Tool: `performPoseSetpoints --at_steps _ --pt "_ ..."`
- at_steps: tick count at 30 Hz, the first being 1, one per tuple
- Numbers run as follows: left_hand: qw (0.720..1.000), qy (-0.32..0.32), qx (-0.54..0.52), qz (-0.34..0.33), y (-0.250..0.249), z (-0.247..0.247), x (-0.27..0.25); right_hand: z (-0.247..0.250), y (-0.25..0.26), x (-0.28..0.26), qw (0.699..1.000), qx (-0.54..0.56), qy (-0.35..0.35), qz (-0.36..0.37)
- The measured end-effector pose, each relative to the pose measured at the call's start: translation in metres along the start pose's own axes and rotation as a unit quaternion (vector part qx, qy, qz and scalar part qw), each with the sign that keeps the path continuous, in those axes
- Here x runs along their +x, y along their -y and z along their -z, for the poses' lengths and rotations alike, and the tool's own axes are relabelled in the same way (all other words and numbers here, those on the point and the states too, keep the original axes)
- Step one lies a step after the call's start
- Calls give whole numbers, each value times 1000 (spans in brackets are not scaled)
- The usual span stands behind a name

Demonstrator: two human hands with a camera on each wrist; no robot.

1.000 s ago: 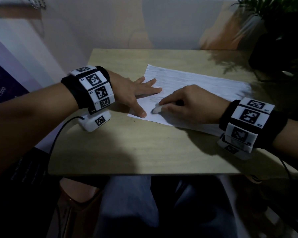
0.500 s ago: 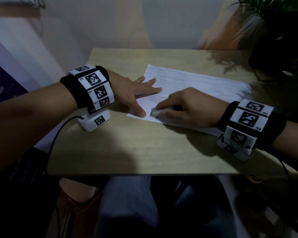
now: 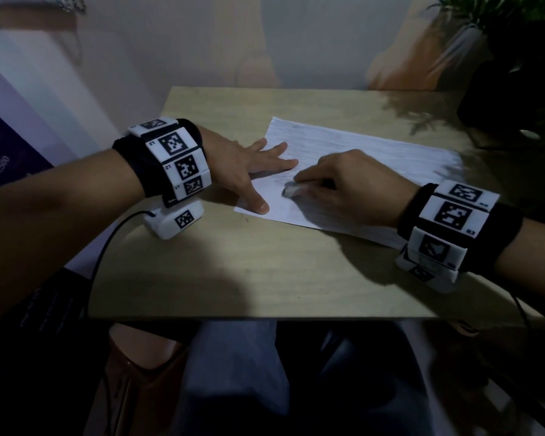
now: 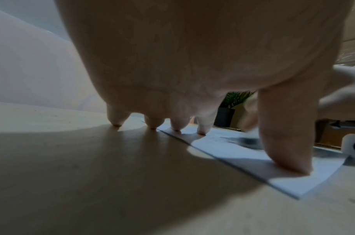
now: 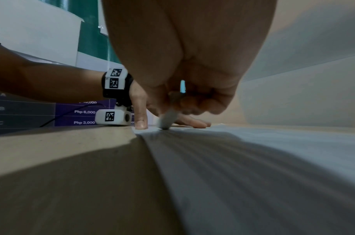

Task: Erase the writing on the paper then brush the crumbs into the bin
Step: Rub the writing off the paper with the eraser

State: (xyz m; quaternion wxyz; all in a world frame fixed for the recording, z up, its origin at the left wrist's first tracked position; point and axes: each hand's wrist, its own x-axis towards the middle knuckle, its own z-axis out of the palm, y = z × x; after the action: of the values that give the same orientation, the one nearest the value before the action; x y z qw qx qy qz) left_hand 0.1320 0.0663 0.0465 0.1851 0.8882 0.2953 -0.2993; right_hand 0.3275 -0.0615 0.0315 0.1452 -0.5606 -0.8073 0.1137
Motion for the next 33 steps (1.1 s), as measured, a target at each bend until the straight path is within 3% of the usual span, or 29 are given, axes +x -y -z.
performPoseSetpoints --at_steps 2,4,6,11,14,16,20,24,26,29,33 --pt "1000 0 0 0 0 0 0 -1 -1 -1 1000 -28 -4 11" --pt "1000 2 3 0 0 0 1 0 5 -5 998 29 45 39" --pt "1000 2 4 1 1 0 1 4 8 -6 993 91 67 22" --pt "1000 -1 -5 -1 0 -1 1 0 -3 -1 999 -33 -10 -15" --pt "1000 1 -2 0 0 0 1 0 5 -6 998 20 37 46" --pt "1000 1 -2 1 0 0 0 3 8 -6 996 62 50 37" --pt "1000 0 -3 0 -1 0 0 1 -2 0 999 -40 -13 -31" --pt "1000 1 0 3 -1 1 -1 4 9 -9 997 49 61 23" --pt "1000 1 4 4 -1 1 -1 6 8 -9 996 68 49 0" --pt "1000 2 2 3 -1 0 -1 7 -1 -5 999 -8 -8 -37" --pt "1000 2 4 2 0 0 -2 5 5 -11 998 40 48 13"
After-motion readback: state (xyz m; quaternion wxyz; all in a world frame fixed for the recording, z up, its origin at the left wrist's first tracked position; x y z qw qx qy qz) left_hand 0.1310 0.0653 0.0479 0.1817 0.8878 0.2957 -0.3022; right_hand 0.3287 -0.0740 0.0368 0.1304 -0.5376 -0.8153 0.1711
